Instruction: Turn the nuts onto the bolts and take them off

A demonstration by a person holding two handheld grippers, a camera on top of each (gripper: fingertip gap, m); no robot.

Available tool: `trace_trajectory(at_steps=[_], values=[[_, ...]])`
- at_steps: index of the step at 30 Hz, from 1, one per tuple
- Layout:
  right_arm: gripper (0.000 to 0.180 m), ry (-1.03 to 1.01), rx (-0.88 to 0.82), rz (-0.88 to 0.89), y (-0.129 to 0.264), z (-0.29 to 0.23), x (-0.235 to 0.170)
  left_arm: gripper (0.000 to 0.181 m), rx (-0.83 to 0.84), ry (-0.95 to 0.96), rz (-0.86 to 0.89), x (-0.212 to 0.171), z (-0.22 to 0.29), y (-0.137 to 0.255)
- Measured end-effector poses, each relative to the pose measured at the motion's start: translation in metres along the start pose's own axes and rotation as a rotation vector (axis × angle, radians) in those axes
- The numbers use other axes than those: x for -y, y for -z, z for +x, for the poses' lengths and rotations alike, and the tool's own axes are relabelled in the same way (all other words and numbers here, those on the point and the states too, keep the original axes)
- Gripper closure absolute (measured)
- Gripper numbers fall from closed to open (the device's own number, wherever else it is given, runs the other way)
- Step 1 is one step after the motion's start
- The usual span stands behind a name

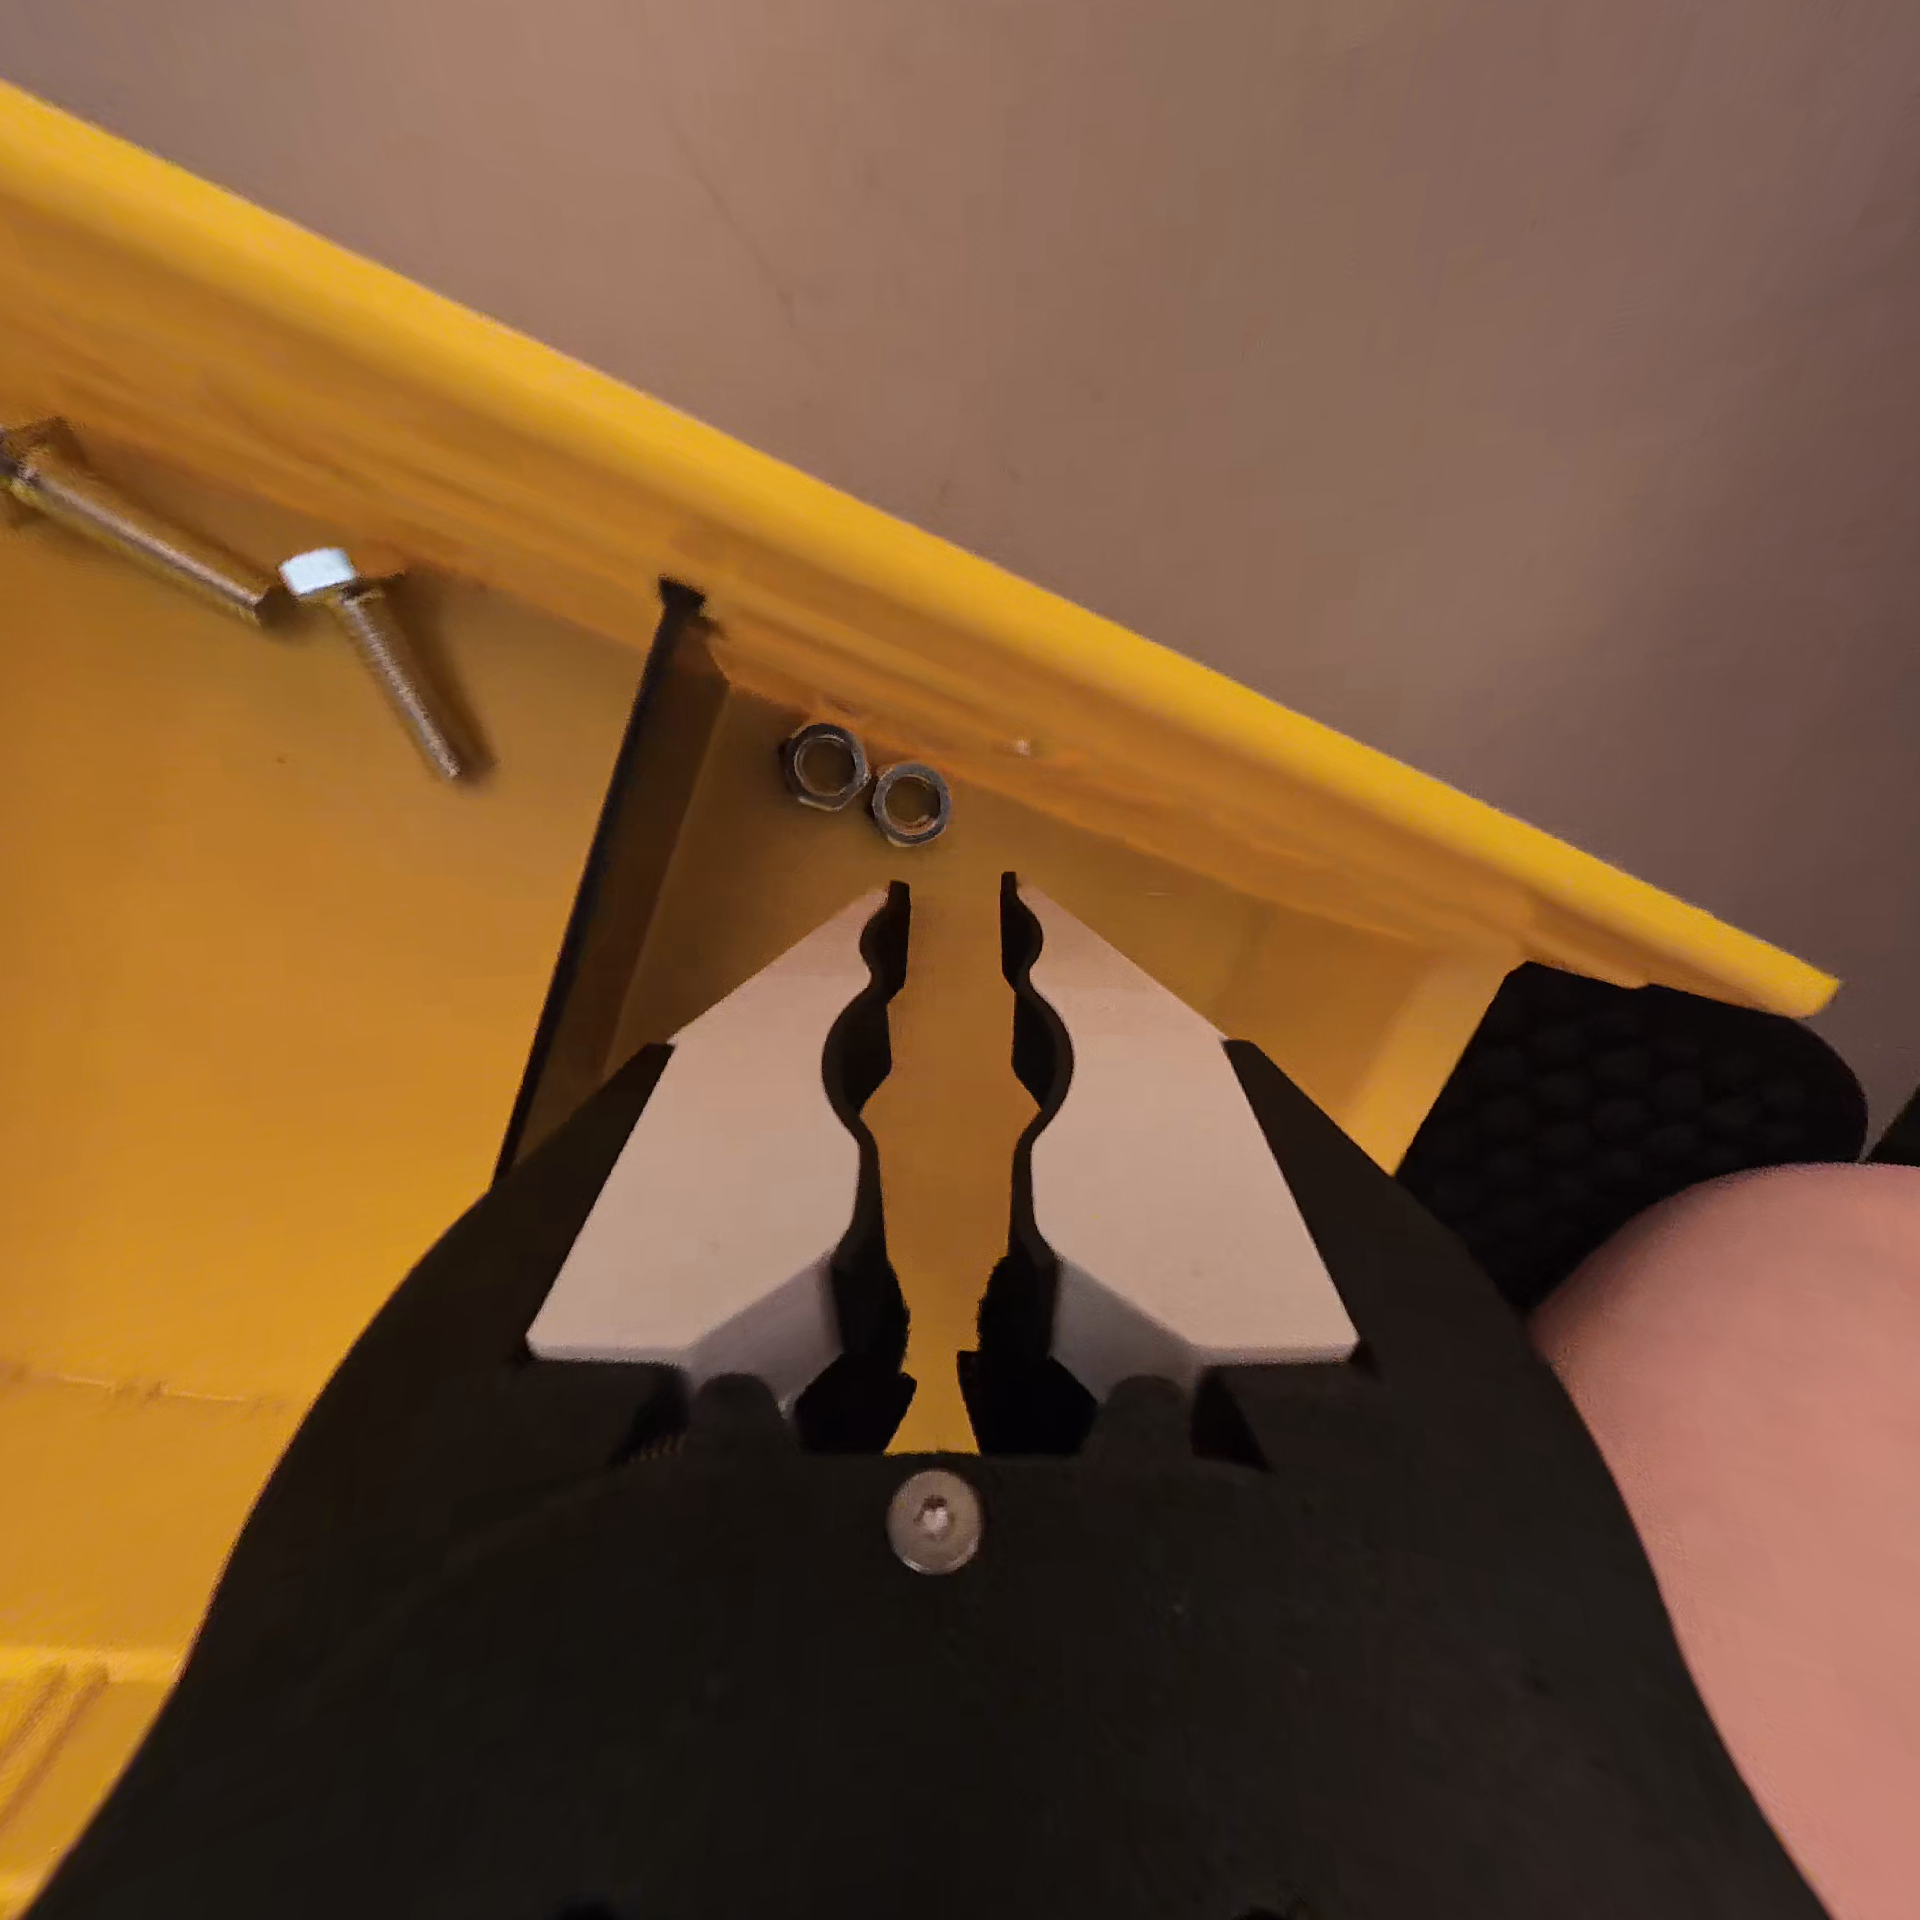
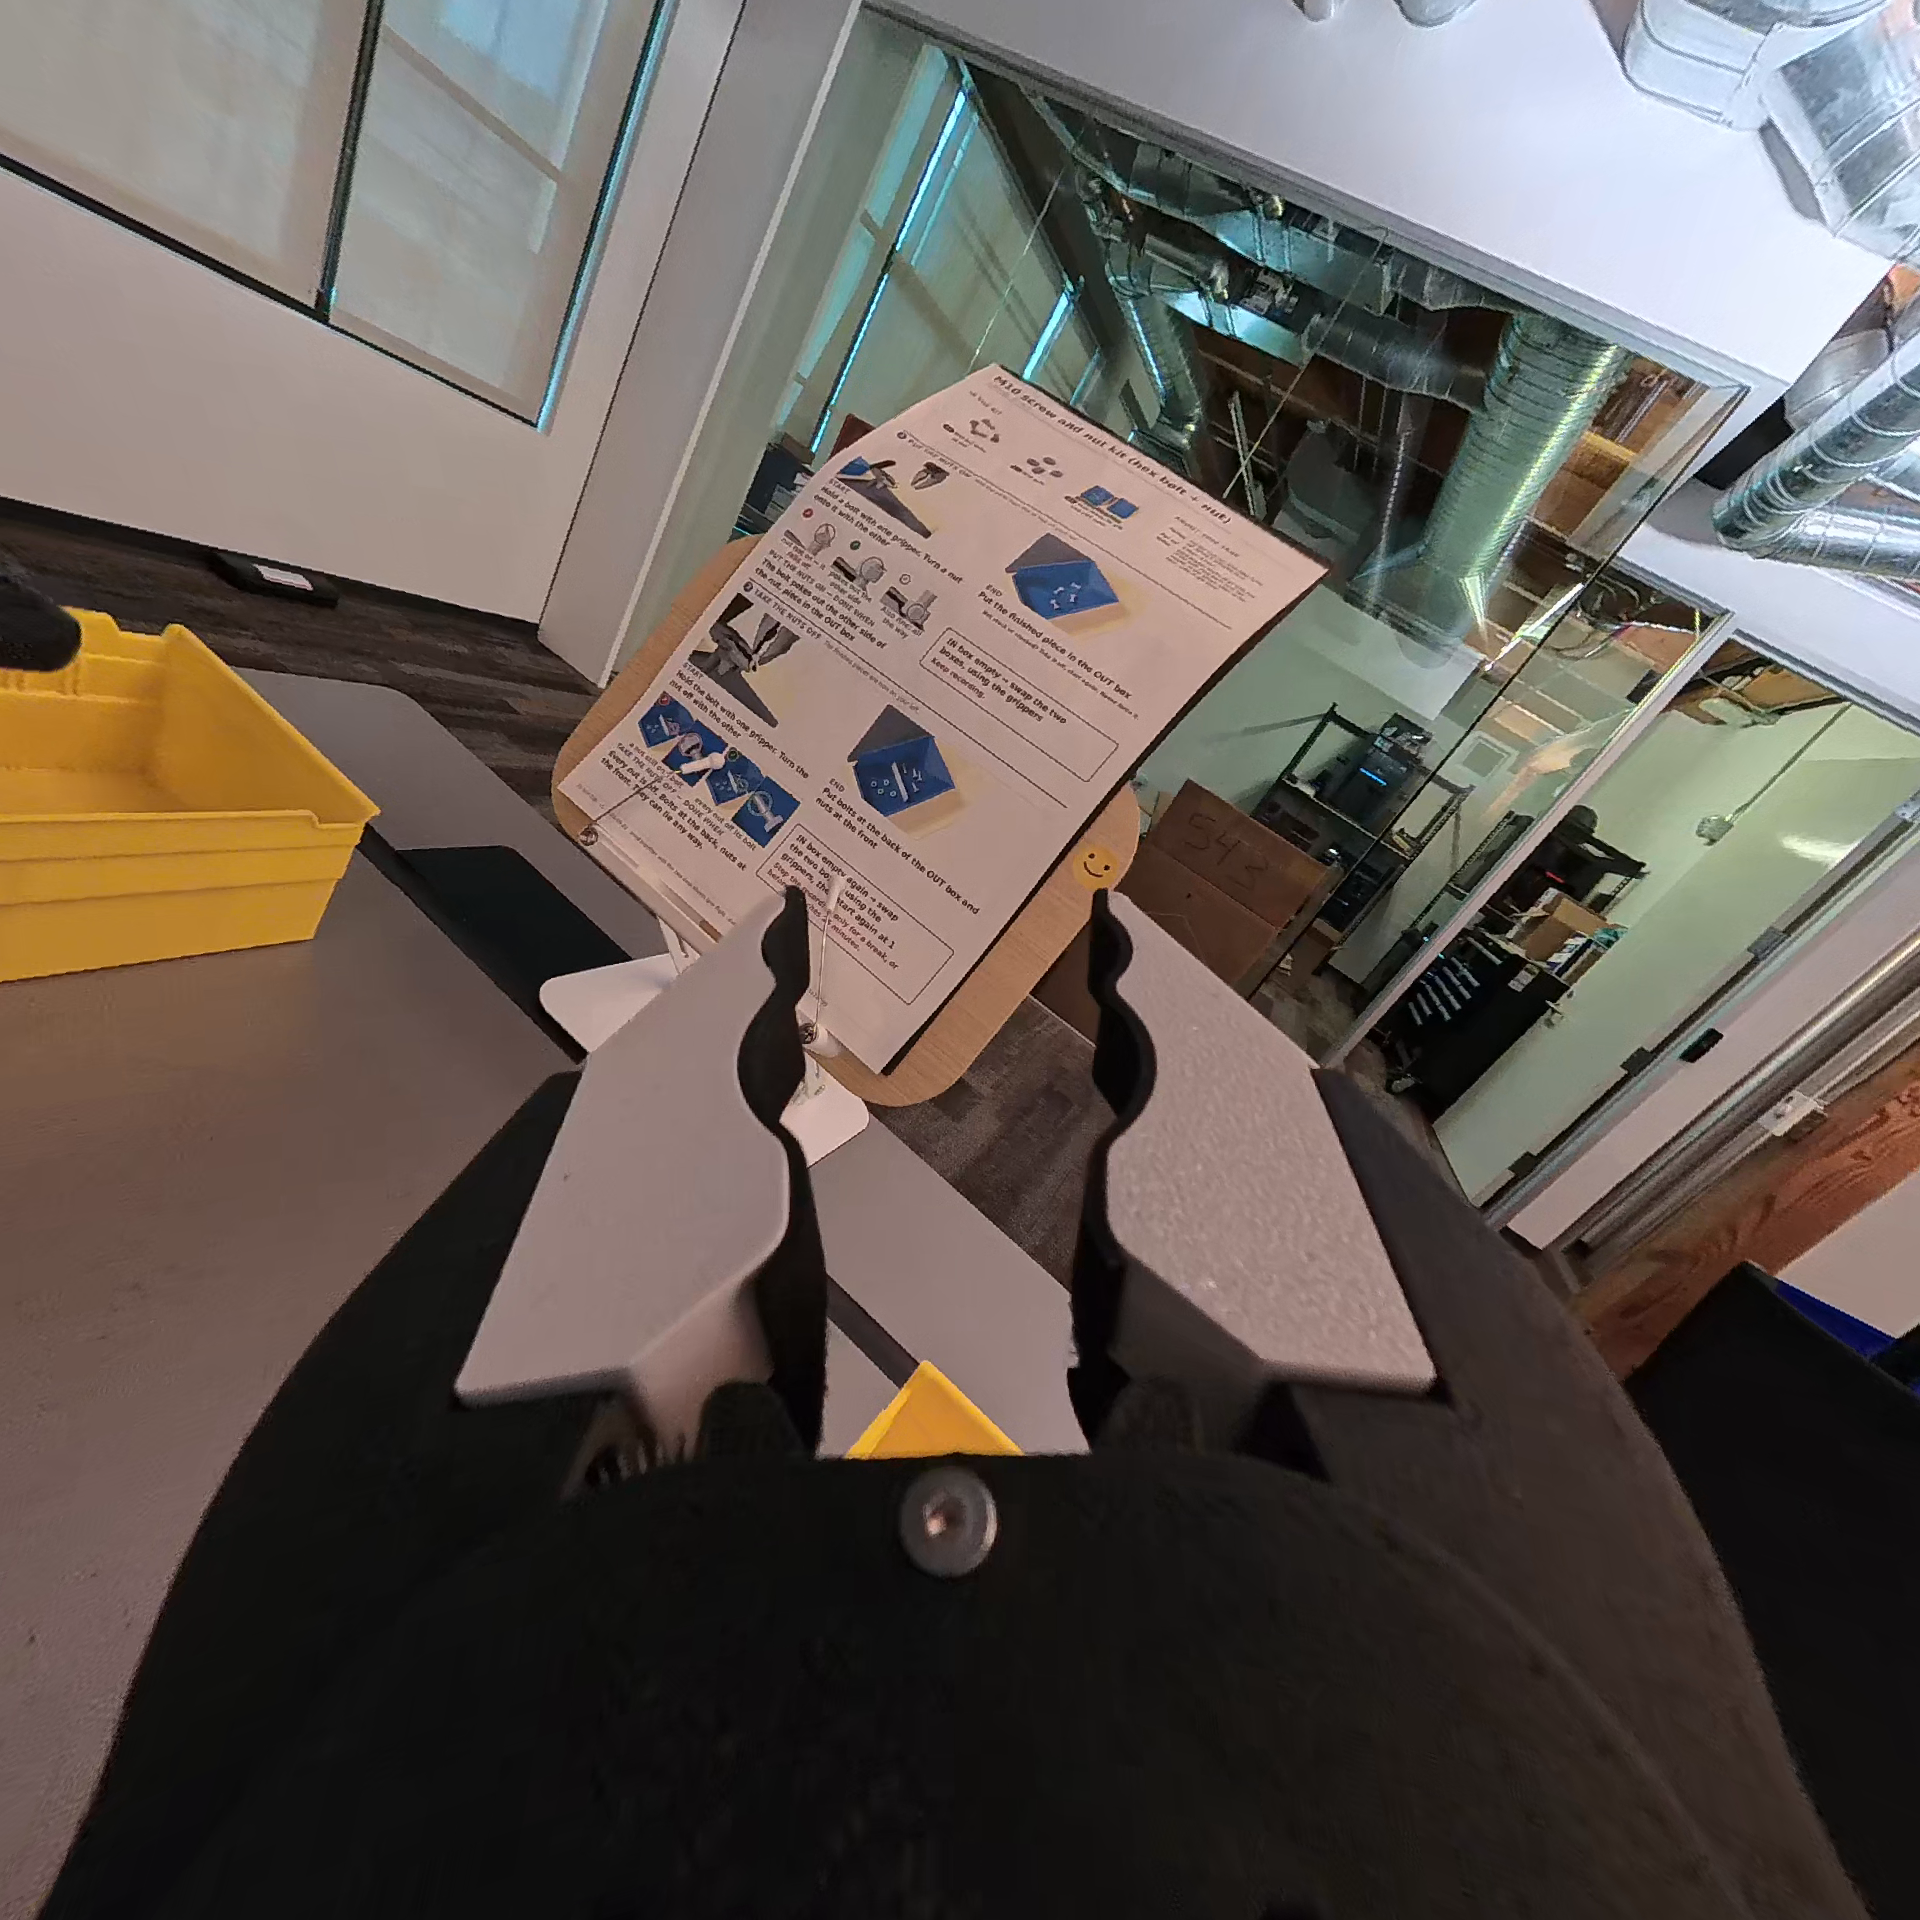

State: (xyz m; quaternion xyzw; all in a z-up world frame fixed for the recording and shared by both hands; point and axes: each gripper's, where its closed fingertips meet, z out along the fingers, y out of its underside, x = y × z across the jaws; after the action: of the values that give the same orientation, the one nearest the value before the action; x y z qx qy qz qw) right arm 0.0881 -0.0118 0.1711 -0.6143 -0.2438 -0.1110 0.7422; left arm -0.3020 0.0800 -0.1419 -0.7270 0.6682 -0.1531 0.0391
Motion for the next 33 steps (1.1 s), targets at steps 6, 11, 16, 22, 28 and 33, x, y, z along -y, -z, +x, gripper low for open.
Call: trace_trajectory(at_steps=[6, 11, 16, 22, 28, 33], values=[[0.127, -0.008, -0.007, 0.007, 0.005, 0.005, 0.001, 0.170, -0.039, -0.031, 0.031, 0.007, 0.002, -0.006], [0.127, -0.004, -0.008, 0.004, 0.006, 0.005, 0.002, 0.169, -0.052, -0.029, 0.023, 0.005, 0.002, -0.010], [0.127, 0.005, -0.008, -0.002, 0.007, 0.005, 0.002, 0.171, -0.059, -0.010, 0.020, 0.005, 0.001, -0.011], [0.127, 0.011, -0.010, -0.001, 0.008, 0.005, 0.003, 0.173, -0.045, -0.002, 0.005, 0.006, -0.002, -0.011], [0.127, 0.012, -0.008, -0.003, 0.008, 0.005, 0.002, 0.181, -0.064, 0.019, -0.044, 0.001, -0.001, -0.012], [0.127, 0.020, -0.011, -0.008, 0.008, 0.005, 0.002, 0.181, -0.062, 0.059, -0.099, -0.011, -0.002, -0.012]])
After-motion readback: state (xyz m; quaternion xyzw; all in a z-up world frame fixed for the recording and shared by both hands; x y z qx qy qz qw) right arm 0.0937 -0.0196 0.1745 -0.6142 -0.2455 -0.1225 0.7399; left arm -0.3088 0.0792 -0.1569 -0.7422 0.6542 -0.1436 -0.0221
